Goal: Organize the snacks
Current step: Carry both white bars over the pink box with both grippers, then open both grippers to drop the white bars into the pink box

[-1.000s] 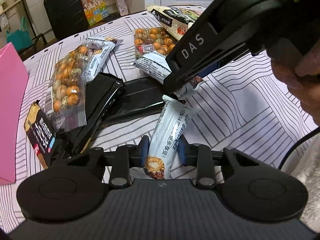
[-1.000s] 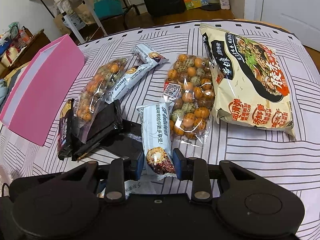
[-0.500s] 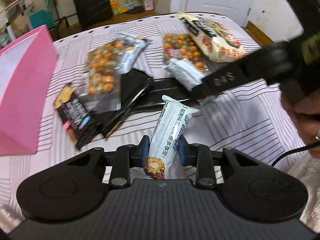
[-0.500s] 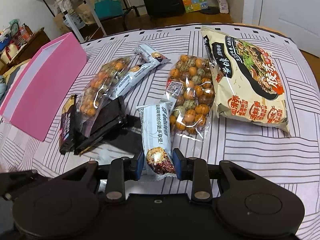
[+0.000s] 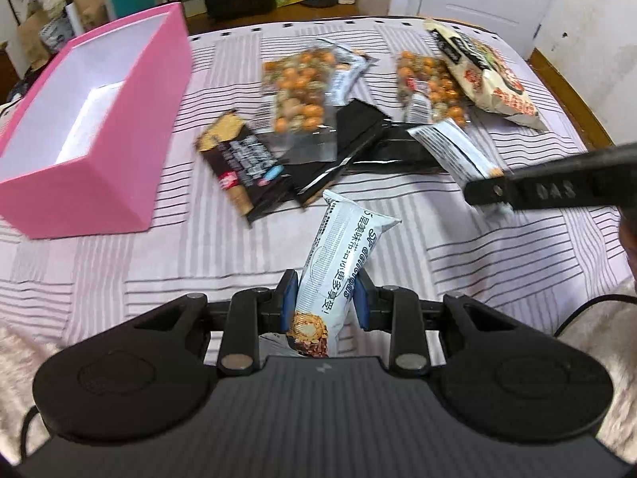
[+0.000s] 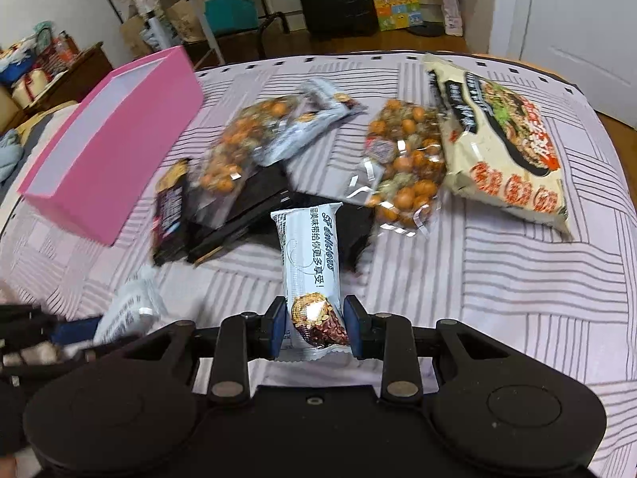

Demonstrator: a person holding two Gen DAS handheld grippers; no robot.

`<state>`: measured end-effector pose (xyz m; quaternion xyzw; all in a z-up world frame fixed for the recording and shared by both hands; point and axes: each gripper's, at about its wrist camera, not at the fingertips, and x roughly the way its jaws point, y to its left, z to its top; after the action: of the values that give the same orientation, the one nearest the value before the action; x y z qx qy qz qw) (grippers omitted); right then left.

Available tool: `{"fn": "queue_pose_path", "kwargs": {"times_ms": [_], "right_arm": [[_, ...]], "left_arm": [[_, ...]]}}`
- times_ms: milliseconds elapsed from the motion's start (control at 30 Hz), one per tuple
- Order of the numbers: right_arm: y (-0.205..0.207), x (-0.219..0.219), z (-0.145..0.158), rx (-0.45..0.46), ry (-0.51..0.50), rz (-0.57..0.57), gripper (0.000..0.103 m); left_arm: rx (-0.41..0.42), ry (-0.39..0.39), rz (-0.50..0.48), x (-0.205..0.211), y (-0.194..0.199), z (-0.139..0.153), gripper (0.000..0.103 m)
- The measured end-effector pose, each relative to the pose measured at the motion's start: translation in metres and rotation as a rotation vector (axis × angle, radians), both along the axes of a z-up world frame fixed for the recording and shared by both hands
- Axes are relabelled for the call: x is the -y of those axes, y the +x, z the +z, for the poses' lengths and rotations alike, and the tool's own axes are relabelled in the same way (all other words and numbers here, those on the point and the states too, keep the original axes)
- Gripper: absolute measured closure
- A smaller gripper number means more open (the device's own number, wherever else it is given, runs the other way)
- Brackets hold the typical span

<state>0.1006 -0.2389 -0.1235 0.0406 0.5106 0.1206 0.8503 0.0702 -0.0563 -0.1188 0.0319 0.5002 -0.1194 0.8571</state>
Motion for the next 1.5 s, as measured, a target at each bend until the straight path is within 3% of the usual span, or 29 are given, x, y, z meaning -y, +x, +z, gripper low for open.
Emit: {"fn": "queue_pose_path", "kwargs": {"times_ms": [333,667,900,1133,1300,1500], "right_arm": [[-0.035,-0.052,0.046,0.040,0.062,0.179,0.067],[-0.038,-0.104,0.088,0.078,0.100,0.305,0.067],[-0.012,-0.139,0.101,0.127,0.094,0.330,0.067],[0.030,-0.177,0.103,0.203,0.087,0.338,0.067],[0.081,-0.199,0.082,0.223,0.119,0.338,0.067],[0.133,-0.232,0.053,0.241,0.123,0.356,0.067]], "left_arm": [[0.019,-0.026,0.059,-0.061,-0.015,0.035,0.075],[0.080,-0.054,0.091,-0.104,-0.013,0.071,0.075],[0.147,-0.048,0.135,-0.130,0.005,0.092,0.075],[0.190,-0.046,0.206,-0.160,0.046,0.098,0.075],[0.196,-0.064,0.268,-0.189,0.095,0.084,0.075],[0.144,-0.037,0.343,-0.216,0.157,0.048,0.075]]}}
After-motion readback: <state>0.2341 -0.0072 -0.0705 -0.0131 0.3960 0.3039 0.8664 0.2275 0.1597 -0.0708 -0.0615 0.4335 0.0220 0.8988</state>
